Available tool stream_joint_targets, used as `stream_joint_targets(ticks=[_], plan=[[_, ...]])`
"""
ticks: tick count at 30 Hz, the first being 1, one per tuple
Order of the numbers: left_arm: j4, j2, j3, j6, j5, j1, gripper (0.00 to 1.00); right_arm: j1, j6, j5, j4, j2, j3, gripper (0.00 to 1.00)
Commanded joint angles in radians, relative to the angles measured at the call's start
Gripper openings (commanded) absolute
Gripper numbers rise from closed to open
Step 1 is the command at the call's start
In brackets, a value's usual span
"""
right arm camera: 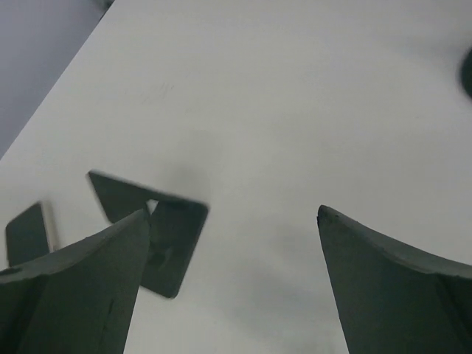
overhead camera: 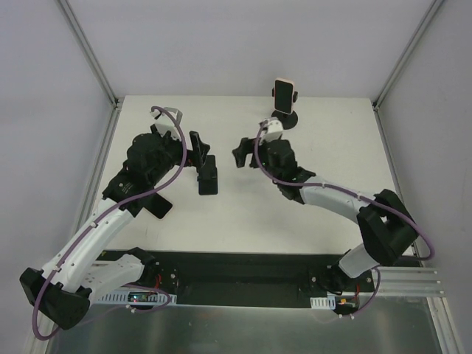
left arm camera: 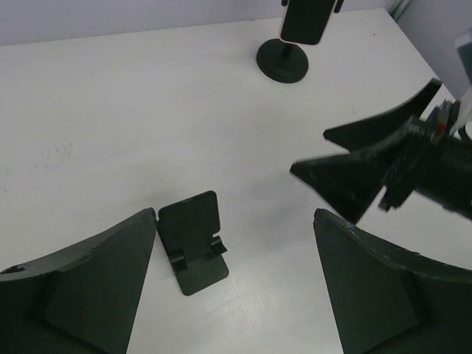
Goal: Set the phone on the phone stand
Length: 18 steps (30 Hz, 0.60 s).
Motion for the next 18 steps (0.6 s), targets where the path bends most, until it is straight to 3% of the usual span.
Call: stream_joint_targets(ticks=[1, 5, 7, 8, 13, 18], plan=[[0.038, -0.019, -0.014, 0.011, -0.132, 0.012, 0.86, 0.137, -0.064, -0.089, -0.068, 0.066, 0.083, 0.96], [0.047, -0.085, -0.046, -0.013, -0.257, 0.018, 0.90, 0.203, 0.045, -0.131, -0.038, 0.185, 0.126, 0.96], [0.058, -0.131, -0.061, -0.031, -0.345, 0.021, 0.92, 0.238, 0.083, -0.041, -0.117, 0.222, 0.210, 0.96], [0.073, -0.146, -0.081, -0.036, -0.373, 0.024, 0.93, 0.290, 0.103, 0.110, -0.152, 0.265, 0.233, 0.96], [0.107, -0.225, -0.133, -0.039, -0.569, 0.031, 0.99, 0.387, 0.114, 0.229, -0.272, 0.423, 0.432, 0.96], [0.151, -0.263, -0.164, -0.039, -0.617, 0.038, 0.99, 0.426, 0.148, 0.424, -0.465, 0.488, 0.580, 0.96]])
